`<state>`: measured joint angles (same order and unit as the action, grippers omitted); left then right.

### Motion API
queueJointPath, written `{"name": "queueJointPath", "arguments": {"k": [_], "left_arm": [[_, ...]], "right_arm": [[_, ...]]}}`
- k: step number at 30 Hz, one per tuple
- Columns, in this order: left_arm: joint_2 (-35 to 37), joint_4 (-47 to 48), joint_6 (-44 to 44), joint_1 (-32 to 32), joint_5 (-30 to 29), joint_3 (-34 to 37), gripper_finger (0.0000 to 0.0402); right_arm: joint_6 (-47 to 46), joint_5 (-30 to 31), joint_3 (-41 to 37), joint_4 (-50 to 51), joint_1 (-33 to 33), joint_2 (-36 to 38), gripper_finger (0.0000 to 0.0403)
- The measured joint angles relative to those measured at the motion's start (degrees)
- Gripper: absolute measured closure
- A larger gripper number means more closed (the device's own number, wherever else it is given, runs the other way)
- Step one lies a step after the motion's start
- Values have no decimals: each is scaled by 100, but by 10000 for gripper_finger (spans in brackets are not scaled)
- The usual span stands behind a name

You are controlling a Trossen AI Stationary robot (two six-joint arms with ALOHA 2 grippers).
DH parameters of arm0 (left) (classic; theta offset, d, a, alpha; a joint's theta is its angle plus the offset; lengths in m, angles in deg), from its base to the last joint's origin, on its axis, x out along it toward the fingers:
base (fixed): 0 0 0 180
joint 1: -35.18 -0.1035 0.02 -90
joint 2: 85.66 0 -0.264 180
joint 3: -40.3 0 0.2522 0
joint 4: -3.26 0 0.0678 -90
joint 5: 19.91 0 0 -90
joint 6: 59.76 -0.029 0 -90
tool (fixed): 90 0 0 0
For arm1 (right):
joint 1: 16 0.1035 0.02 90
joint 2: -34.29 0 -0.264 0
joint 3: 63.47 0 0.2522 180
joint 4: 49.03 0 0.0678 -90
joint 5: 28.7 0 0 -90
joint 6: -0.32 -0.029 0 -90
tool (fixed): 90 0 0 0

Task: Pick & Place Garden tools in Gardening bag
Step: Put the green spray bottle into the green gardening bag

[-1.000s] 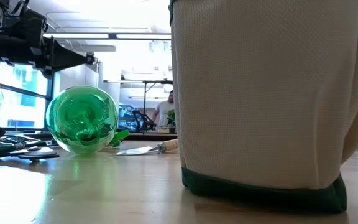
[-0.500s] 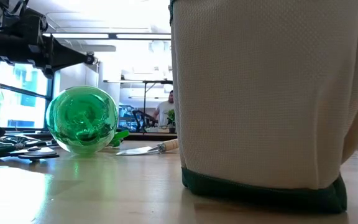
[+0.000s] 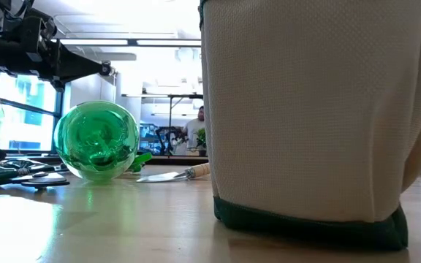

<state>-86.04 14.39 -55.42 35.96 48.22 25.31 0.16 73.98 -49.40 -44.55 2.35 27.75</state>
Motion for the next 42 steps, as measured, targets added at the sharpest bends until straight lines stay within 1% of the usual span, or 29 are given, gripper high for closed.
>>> {"name": "queueJointPath", "arguments": {"k": [2,5,8,10,12,13,16,18,21,24,28,32,35,37,42], "left_arm": [[1,14,-2,0,-3,-1,402],[0,15,-2,0,-11,-1,402],[0,15,-34,-2,-13,-1,402],[0,15,-112,-2,13,-1,402],[1,19,-119,-2,28,-1,402],[1,18,-116,-2,33,-1,402],[0,17,-114,-2,33,-1,402],[0,17,-116,-2,33,-1,401],[-9,81,-223,-2,9,-61,395],[-112,429,-255,-2,99,-259,373],[-264,252,-260,-2,203,-523,327],[-497,266,-262,-2,149,-714,272],[-649,231,-272,-2,112,-781,238],[-779,209,-278,-2,29,-788,222],[-1029,-1,-282,-2,-37,-788,200]], "right_arm": [[62,-84,-1,-281,0,0,398],[443,-91,-1,-773,2,0,398],[684,-158,-1,-1020,2,0,398],[704,-307,-1,-1101,2,2,398],[519,-401,-1,-1145,2,1,398],[386,-339,-1,-1167,2,0,398],[-138,395,3,-1330,0,2,397],[-286,764,5,-1285,-2,0,388],[-467,955,5,-1304,0,0,355],[-779,1019,5,-1310,0,-5,305],[-822,1072,5,-1458,0,-131,232],[-569,1037,5,-2032,0,-329,177],[-52,889,12,-2539,1,-491,155],[174,886,65,-2595,2,-611,149],[740,886,558,-2615,2,-1060,147]]}}
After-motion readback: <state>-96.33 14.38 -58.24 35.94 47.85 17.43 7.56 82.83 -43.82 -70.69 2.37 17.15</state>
